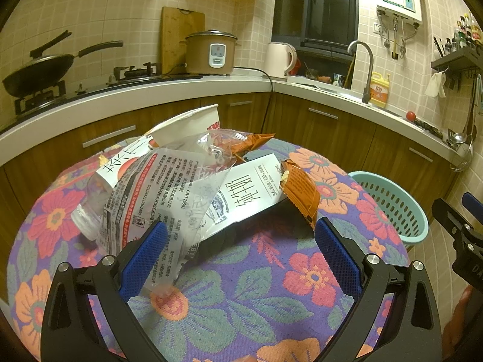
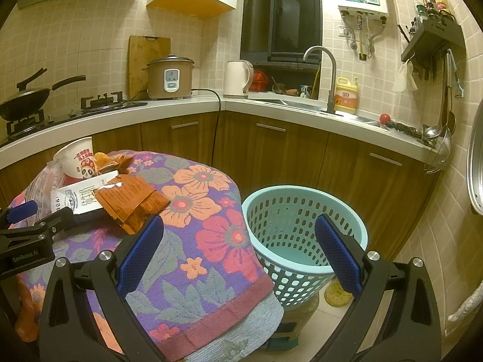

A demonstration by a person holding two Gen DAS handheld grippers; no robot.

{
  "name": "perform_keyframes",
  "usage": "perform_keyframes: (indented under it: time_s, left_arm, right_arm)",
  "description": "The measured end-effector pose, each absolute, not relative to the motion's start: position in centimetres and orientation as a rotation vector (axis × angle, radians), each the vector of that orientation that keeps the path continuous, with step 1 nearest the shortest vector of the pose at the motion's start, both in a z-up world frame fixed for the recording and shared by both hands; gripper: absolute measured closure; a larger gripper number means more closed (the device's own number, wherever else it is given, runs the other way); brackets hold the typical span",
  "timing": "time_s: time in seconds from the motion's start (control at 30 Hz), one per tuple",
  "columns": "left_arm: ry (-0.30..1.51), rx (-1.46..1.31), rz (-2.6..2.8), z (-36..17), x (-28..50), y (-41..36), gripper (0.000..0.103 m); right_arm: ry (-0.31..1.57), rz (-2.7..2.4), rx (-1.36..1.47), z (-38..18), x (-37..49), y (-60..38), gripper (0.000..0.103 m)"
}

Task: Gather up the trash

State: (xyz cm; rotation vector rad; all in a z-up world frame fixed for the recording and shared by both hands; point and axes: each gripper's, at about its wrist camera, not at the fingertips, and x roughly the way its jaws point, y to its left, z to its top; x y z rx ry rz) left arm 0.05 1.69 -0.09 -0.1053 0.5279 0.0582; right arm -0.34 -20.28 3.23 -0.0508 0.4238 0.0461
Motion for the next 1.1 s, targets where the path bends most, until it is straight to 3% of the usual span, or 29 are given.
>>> perform_keyframes:
  time_s: [1.1]
  left_arm:
    - [0.545,-0.122,-0.001,-0.51,0.07,1.73,0.008]
  right_arm:
    - [0.429,0.109,-0.046,2.73,0.43,-19.79,0.008]
